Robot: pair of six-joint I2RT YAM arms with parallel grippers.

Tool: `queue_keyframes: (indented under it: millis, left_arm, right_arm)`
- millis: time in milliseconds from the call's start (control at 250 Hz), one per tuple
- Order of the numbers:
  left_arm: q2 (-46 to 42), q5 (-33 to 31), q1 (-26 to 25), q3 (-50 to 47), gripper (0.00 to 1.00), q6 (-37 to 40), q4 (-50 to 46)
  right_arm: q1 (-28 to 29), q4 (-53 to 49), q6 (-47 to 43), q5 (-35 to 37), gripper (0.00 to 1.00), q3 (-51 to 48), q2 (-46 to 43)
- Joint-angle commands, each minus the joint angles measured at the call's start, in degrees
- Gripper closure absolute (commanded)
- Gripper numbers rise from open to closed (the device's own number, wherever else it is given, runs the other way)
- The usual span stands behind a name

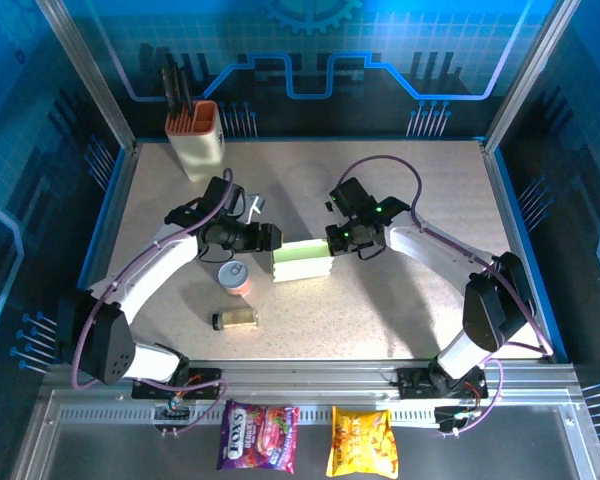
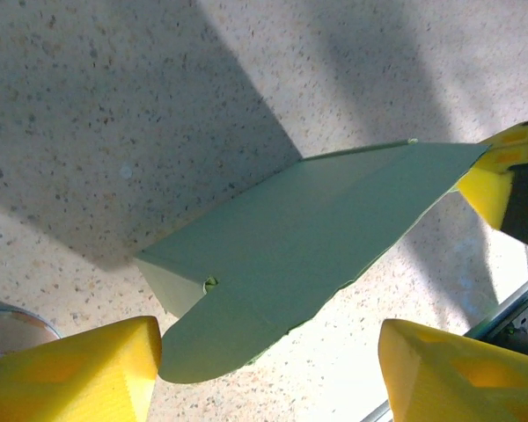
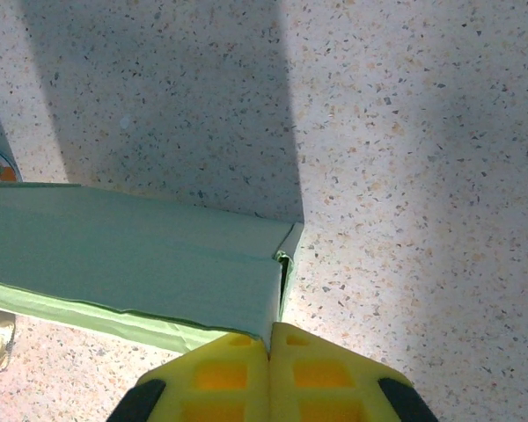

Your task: Fold the paper box

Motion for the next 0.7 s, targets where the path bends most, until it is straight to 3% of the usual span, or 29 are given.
queue_keyframes:
  millis: [0, 432, 559, 695]
  left_arm:
    - [0.5, 0.5, -1.3, 0.4, 0.34, -1.6, -2.6]
    - [1.6, -0.8, -3.3, 0.7, 0.56, -4.9, -3.2]
    - [1.6, -1.8, -3.6, 0.7, 0.56, -5.9, -3.8]
    - [0.5, -2.8, -3.8, 1.1, 0.44, -6.0, -5.5]
  right_arm:
    - [0.9, -2.6, 0.9, 1.0, 0.96, 1.5, 0.5]
    - [1.2, -2.7, 1.4, 1.2, 0.96, 1.9, 1.1]
    - [1.3, -2.8, 1.4, 1.2, 0.96, 2.0, 1.3]
    - [1.3, -2.9, 1.4, 1.4, 0.96, 2.1, 1.5]
